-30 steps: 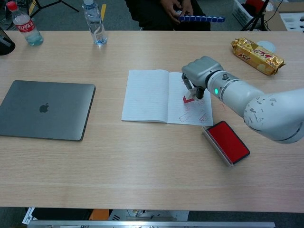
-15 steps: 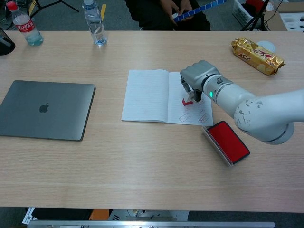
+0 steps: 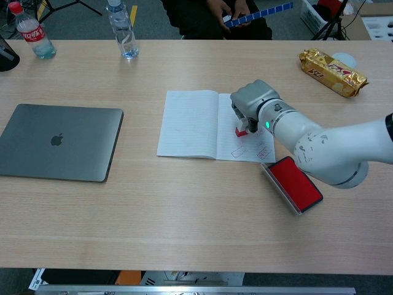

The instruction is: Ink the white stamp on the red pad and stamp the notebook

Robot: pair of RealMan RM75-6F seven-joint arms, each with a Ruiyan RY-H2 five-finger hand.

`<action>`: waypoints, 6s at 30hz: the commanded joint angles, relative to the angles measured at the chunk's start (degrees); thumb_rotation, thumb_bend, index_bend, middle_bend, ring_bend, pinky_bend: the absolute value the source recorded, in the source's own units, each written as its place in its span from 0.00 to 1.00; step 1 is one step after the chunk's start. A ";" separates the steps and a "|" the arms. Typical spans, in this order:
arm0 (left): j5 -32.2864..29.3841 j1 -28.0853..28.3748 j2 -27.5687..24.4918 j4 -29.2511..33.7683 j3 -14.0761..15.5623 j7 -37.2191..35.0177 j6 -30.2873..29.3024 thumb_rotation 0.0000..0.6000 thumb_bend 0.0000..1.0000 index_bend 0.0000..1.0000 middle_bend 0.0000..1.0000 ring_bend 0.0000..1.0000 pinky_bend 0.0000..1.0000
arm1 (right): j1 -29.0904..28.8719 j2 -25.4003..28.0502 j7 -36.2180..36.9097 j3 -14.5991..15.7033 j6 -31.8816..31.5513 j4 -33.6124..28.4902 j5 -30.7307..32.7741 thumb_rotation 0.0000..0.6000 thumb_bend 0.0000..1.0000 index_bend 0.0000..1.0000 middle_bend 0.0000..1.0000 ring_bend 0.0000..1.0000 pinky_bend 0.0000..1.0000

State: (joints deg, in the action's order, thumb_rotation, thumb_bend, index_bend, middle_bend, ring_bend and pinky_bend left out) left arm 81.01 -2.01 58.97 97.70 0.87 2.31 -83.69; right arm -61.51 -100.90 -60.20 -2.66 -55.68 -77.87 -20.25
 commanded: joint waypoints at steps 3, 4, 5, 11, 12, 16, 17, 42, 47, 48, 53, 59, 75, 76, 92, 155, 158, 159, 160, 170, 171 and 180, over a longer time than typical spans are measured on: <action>-0.05 -0.02 0.04 -0.18 0.02 -0.11 0.03 1.00 0.32 0.00 0.00 0.00 0.00 | -0.01 -0.47 -0.52 0.04 -0.20 0.46 -0.07 1.00 0.52 0.85 0.64 0.51 0.33; -0.08 -0.03 0.05 -0.22 0.02 -0.14 0.04 1.00 0.32 0.00 0.00 0.00 0.00 | 0.00 -0.56 -0.56 -0.03 -0.21 0.61 -0.03 1.00 0.52 0.85 0.64 0.51 0.33; -0.10 -0.04 0.06 -0.28 0.02 -0.18 0.04 1.00 0.32 0.00 0.00 0.00 0.00 | 0.00 -0.70 -0.62 -0.11 -0.20 0.86 -0.01 1.00 0.52 0.85 0.64 0.51 0.33; -0.34 -0.13 0.06 -0.49 -0.02 -0.37 0.01 1.00 0.32 0.00 0.00 0.00 0.00 | 0.04 -1.27 -0.99 -0.38 0.04 1.87 0.20 1.00 0.52 0.85 0.64 0.51 0.33; -0.33 -0.13 0.07 -0.52 -0.02 -0.41 0.02 1.00 0.32 0.00 0.00 0.00 0.00 | 0.05 -1.36 -1.05 -0.42 0.09 1.99 0.20 1.00 0.52 0.85 0.64 0.51 0.33; -0.32 -0.13 0.08 -0.56 0.00 -0.40 0.04 1.00 0.32 0.00 0.00 0.00 0.00 | 0.12 -1.54 -1.23 -0.51 0.17 2.00 0.11 1.00 0.52 0.85 0.64 0.51 0.33; -0.30 -0.13 0.09 -0.55 0.00 -0.39 0.02 1.00 0.32 0.00 0.00 0.00 0.00 | 0.14 -1.56 -1.29 -0.51 0.15 1.93 0.03 1.00 0.52 0.85 0.64 0.51 0.33; -0.15 -0.45 -0.34 -0.36 0.07 -1.09 -0.37 1.00 0.32 0.00 0.00 0.00 0.00 | 1.40 2.75 0.27 -1.91 -1.30 -4.42 -2.27 1.00 0.52 0.86 0.65 0.51 0.33; 0.36 -0.41 -0.44 0.10 0.13 -0.94 -0.56 1.00 0.32 0.00 0.00 0.00 0.00 | 2.84 9.03 2.74 -2.10 -2.64 -11.20 -4.12 1.00 0.52 0.86 0.65 0.51 0.33; 0.45 -0.40 -0.43 0.16 0.17 -0.85 -0.56 1.00 0.32 0.00 0.00 0.00 0.00 | 3.18 10.12 3.27 -1.98 -2.72 -12.25 -4.40 1.00 0.52 0.86 0.65 0.51 0.33; 0.59 -0.27 -0.42 0.51 0.32 -0.32 -0.29 1.00 0.32 0.00 0.00 0.00 0.00 | 5.09 15.38 5.96 -0.35 -2.18 -16.61 -6.13 1.00 0.52 0.86 0.65 0.51 0.33; 0.84 -0.07 -0.55 1.17 0.41 0.22 -0.11 1.00 0.32 0.00 0.00 0.00 0.00 | 7.55 19.25 9.18 3.04 -0.22 -17.81 -8.18 1.00 0.52 0.86 0.64 0.51 0.33; 1.15 0.76 -0.46 2.46 0.92 2.24 1.27 1.00 0.32 0.00 0.00 0.00 0.00 | 11.32 17.61 13.28 8.40 3.24 -10.69 -11.54 1.00 0.47 0.85 0.62 0.49 0.33; 1.12 0.78 -0.44 2.49 0.97 2.33 1.36 1.00 0.32 0.00 0.00 0.00 0.00 | 11.45 17.46 13.43 8.50 3.33 -10.47 -11.72 1.00 0.46 0.85 0.62 0.49 0.33; 0.50 0.96 -0.33 2.60 1.01 2.76 1.72 1.00 0.32 0.00 0.00 0.00 0.00 | 12.75 16.71 14.36 9.11 3.59 -9.09 -14.21 1.00 0.36 0.69 0.54 0.43 0.33; 0.14 1.35 -0.21 1.39 0.48 1.16 1.55 1.00 0.32 0.00 0.00 0.00 0.00 | 18.16 26.56 17.16 7.83 -5.05 -21.12 -21.48 1.00 0.30 0.46 0.42 0.34 0.29; 0.64 1.52 0.44 0.67 0.14 0.85 1.10 1.00 0.32 0.00 0.00 0.00 0.00 | 20.11 29.28 19.11 7.72 -7.81 -23.37 -23.21 1.00 0.30 0.46 0.42 0.34 0.29; 0.81 1.56 0.64 0.42 0.01 0.71 0.89 1.00 0.32 0.00 0.00 0.00 0.00 | 20.82 29.90 19.83 7.70 -8.75 -23.70 -23.93 1.00 0.30 0.46 0.43 0.35 0.29; 1.03 1.59 0.92 0.10 -0.17 0.52 0.56 1.00 0.32 0.00 0.00 0.00 0.00 | 21.57 30.45 20.51 7.69 -9.82 -23.92 -24.74 1.00 0.31 0.46 0.45 0.36 0.30; 2.66 2.38 4.54 -3.55 -1.19 -1.14 -0.54 1.00 0.32 0.00 0.00 0.00 0.00 | 31.69 32.68 28.67 6.99 -23.53 -23.06 -34.21 1.00 0.32 0.52 0.51 0.42 0.37; 2.89 2.39 4.82 -3.68 -1.21 -1.22 -0.74 1.00 0.32 0.00 0.00 0.00 0.00 | 32.82 33.01 29.58 6.84 -24.75 -23.15 -34.96 1.00 0.32 0.52 0.51 0.42 0.37; 5.62 1.80 5.85 -3.11 -1.08 -1.42 -3.79 1.00 0.32 0.00 0.00 0.00 0.00 | 40.91 36.55 35.16 6.33 -32.74 -26.12 -40.31 1.00 0.32 0.52 0.51 0.42 0.37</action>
State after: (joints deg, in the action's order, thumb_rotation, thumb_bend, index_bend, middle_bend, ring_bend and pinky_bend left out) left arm 86.26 -0.06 64.70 94.41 -0.24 0.93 -87.09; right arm -21.75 -65.14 -25.72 3.76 -87.42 -103.24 -59.56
